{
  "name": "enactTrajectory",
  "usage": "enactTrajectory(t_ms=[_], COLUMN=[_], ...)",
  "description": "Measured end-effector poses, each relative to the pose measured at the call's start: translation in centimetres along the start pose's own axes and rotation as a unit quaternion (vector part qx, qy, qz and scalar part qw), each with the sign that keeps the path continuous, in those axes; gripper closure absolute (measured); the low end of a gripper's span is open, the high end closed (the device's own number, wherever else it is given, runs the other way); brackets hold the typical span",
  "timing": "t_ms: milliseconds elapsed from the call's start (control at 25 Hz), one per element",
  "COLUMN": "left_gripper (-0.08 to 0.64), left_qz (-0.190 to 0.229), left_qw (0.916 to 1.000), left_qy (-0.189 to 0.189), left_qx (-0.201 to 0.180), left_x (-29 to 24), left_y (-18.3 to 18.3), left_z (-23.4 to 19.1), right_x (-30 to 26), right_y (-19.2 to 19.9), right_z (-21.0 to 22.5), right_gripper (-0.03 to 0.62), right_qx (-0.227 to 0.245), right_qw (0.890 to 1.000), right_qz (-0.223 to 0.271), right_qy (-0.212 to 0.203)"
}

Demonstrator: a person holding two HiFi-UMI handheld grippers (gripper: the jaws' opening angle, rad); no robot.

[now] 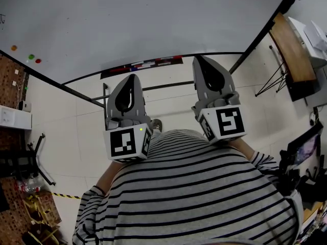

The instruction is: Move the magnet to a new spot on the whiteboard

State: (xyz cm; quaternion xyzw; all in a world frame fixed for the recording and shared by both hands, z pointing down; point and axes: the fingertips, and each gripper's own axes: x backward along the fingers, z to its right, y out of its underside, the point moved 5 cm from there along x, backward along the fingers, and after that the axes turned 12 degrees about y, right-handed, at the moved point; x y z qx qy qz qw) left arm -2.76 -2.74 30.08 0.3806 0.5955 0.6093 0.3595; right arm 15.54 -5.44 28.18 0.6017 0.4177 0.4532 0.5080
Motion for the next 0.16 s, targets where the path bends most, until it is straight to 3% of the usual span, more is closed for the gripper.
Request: enactTrajectory(t_ms=[160], left_gripper=[0.545], left_qz=[0.005], left_qw=[1.0000], left_qy=[-0.008], left_qx=[0.001], left_x=[0.50], left_y=[-0.24], left_z=[-0.19], right_x=[-0.32], right_y=[-0.45], right_z=[-0.78], right_gripper=[0.592], right_qx=[0.005], right_qw=[1.000], right_qz=[0.011], right_qy=[-0.014])
